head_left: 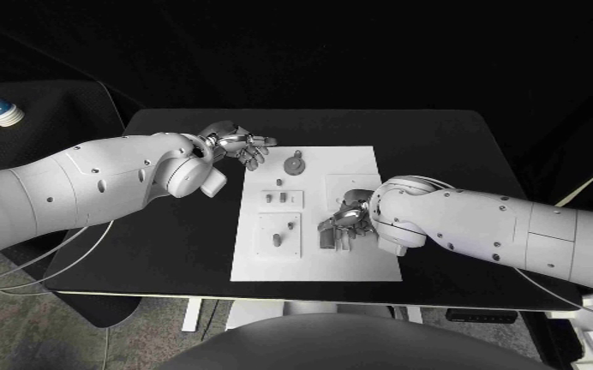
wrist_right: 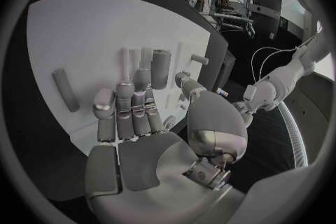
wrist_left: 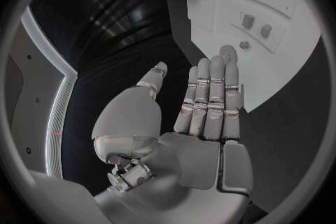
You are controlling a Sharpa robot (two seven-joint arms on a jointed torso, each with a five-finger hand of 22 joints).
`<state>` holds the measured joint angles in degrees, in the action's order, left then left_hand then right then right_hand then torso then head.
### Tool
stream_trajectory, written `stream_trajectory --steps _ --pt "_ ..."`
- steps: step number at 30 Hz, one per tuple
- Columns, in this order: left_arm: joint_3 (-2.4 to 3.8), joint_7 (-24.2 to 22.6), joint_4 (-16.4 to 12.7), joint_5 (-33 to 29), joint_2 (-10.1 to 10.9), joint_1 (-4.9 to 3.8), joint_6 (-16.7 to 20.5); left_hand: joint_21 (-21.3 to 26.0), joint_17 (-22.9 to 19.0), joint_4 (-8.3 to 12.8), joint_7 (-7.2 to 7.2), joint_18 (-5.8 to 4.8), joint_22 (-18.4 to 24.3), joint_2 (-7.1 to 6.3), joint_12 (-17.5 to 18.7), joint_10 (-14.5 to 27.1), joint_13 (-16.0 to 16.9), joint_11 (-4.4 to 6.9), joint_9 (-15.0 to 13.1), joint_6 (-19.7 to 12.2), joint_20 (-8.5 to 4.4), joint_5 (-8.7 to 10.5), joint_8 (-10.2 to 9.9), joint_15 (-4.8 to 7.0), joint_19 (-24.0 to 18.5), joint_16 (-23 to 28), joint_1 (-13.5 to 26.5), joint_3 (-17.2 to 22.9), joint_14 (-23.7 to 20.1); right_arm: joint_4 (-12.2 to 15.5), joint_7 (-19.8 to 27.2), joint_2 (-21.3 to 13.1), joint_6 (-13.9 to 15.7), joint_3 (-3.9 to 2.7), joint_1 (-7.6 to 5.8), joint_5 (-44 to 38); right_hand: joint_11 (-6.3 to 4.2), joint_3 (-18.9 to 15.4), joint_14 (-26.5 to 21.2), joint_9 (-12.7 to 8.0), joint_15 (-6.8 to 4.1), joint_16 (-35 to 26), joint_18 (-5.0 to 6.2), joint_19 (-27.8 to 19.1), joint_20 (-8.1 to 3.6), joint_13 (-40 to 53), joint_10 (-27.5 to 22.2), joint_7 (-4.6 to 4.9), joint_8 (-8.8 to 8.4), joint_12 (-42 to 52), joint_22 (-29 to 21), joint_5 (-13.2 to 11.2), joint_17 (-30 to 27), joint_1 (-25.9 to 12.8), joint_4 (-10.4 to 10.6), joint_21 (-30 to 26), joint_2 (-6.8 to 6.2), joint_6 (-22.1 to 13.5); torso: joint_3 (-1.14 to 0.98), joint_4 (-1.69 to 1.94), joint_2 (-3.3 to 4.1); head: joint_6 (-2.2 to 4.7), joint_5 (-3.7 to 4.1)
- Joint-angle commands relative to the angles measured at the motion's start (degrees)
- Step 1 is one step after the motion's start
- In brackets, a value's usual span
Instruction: Assemble the parts on the task board
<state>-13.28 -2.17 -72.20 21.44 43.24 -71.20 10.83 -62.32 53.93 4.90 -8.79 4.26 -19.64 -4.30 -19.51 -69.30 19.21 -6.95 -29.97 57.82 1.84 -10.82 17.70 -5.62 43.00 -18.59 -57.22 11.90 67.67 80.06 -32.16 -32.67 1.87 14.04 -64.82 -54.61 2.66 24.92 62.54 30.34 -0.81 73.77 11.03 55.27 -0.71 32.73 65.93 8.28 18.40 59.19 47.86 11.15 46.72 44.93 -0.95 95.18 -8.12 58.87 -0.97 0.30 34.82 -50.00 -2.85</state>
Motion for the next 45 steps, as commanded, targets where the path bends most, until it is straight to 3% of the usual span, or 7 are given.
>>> stream_trajectory --steps 1,9,15,20,25,31,45 --pt "0.03 -0.07 -0.06 -0.23 -0.06 -0.1 -0.86 0.18 0.06 -0.35 0.16 0.85 0.05 -0.6 0.3 0.39 0.0 -0.13 0.06 -0.39 0.02 0.19 0.22 -0.01 -0.42 0.23 0.09 -0.1 -0.32 0.3 0.14 -0.45 0.85 0.1 0.11 -2.08 0.1 -0.03 -0.38 -0.05 0.03 0.29 3.97 -0.08 -0.2 -0.07 -0.47 0.18 0.01 0.01 0.05 0.25 -0.05 0.06 0.42 6.63 -0.46 -0.34 0.02 0.02 -0.02 0.0 0.07" --pt "0.03 -0.28 0.31 -0.16 -0.11 -0.1 -0.8 0.19 0.06 -0.35 0.16 0.84 0.05 -0.62 0.31 0.41 0.0 -0.13 0.06 -0.4 0.02 0.19 0.22 -0.01 -0.43 0.24 0.09 -0.09 -0.34 2.61 2.25 -3.35 4.02 -0.05 -0.32 -4.0 0.04 0.38 -0.3 -0.05 -0.02 0.38 3.97 -0.02 -0.25 -0.07 -0.38 0.12 0.11 0.11 0.07 0.32 -0.03 0.25 0.27 6.64 -0.13 -0.19 0.03 -0.05 -0.04 0.0 0.1" --pt "0.02 -0.33 0.49 -0.12 0.14 -0.1 -0.62 0.19 0.06 -0.35 0.16 0.84 0.05 -0.63 0.31 0.42 0.0 -0.13 0.06 -0.41 0.02 0.18 0.22 -0.01 -0.44 0.24 0.08 -0.07 -0.35 4.99 3.87 -6.28 4.75 -1.34 -1.18 -3.06 -0.04 0.87 -0.18 -0.09 -0.09 0.49 3.97 0.06 -0.33 -0.05 -0.25 0.11 0.18 0.27 0.12 0.32 0.0 0.86 -0.37 6.7 -0.05 -0.13 -0.01 -0.01 -0.01 0.26 0.23" --pt "0.02 -0.41 0.5 -0.1 0.28 -0.1 -0.57 0.19 0.06 -0.35 0.16 0.84 0.05 -0.64 0.32 0.42 0.0 -0.13 0.06 -0.42 0.01 0.18 0.22 -0.02 -0.45 0.25 0.07 -0.06 -0.35 5.31 3.55 -9.32 2.47 -2.24 -2.09 -2.39 -0.18 2.25 -0.01 -0.21 -0.24 0.66 3.97 0.23 -0.52 -0.09 -0.06 0.1 0.32 0.59 0.31 0.34 0.0 2.66 -2.68 6.85 0.86 -0.05 0.03 -0.02 -0.02 0.59 0.38" --pt "0.02 -0.42 0.45 -0.08 0.43 -0.1 -0.64 0.19 0.06 -0.36 0.16 0.85 0.05 -0.64 0.32 0.43 0.0 -0.13 0.07 -0.42 0.01 0.18 0.22 -0.02 -0.45 0.25 0.06 -0.05 -0.36 4.83 1.73 -12.34 -3.46 -2.26 -2.54 -4.88 -0.32 4.22 0.27 -0.16 -0.39 0.86 3.97 0.47 -0.71 -0.19 0.25 0.02 0.76 0.94 0.64 0.37 -0.02 5.39 -5.47 7.09 2.52 0.52 0.04 -0.05 -0.04 0.82 0.48" --pt "0.02 -0.4 0.47 -0.08 0.76 -0.1 -0.56 0.19 0.06 -0.36 0.16 0.85 0.04 -0.64 0.32 0.44 0.0 -0.13 0.07 -0.42 0.01 0.18 0.22 -0.02 -0.46 0.25 0.05 -0.03 -0.37 4.5 -0.83 -13.79 -9.47 -2.22 -2.5 -10.87 -0.32 4.48 0.26 -0.08 -0.39 0.87 3.97 0.47 -0.74 -0.23 0.25 -0.04 0.96 0.96 0.71 0.35 -0.02 5.9 -5.9 7.12 2.6 0.85 -0.07 -0.08 0.08 1.18 0.64" --pt "0.02 -0.38 0.55 -0.07 0.56 -0.1 -0.81 0.2 0.06 -0.39 0.16 0.84 0.04 -0.64 0.31 0.44 0.0 -0.13 0.07 -0.43 0.01 0.17 0.23 -0.02 -0.46 0.26 0.05 -0.01 -0.38 2.76 -1.35 -12.93 -10.05 -2.1 -0.74 -14.58 -0.13 4.17 0.04 0.03 -0.25 0.75 3.97 0.37 -0.63 -0.38 0.04 -0.11 1.26 0.8 0.82 0.21 -0.1 4.97 -5.39 7.13 2.44 1.4 -0.09 0.02 0.09 0.91 0.88"
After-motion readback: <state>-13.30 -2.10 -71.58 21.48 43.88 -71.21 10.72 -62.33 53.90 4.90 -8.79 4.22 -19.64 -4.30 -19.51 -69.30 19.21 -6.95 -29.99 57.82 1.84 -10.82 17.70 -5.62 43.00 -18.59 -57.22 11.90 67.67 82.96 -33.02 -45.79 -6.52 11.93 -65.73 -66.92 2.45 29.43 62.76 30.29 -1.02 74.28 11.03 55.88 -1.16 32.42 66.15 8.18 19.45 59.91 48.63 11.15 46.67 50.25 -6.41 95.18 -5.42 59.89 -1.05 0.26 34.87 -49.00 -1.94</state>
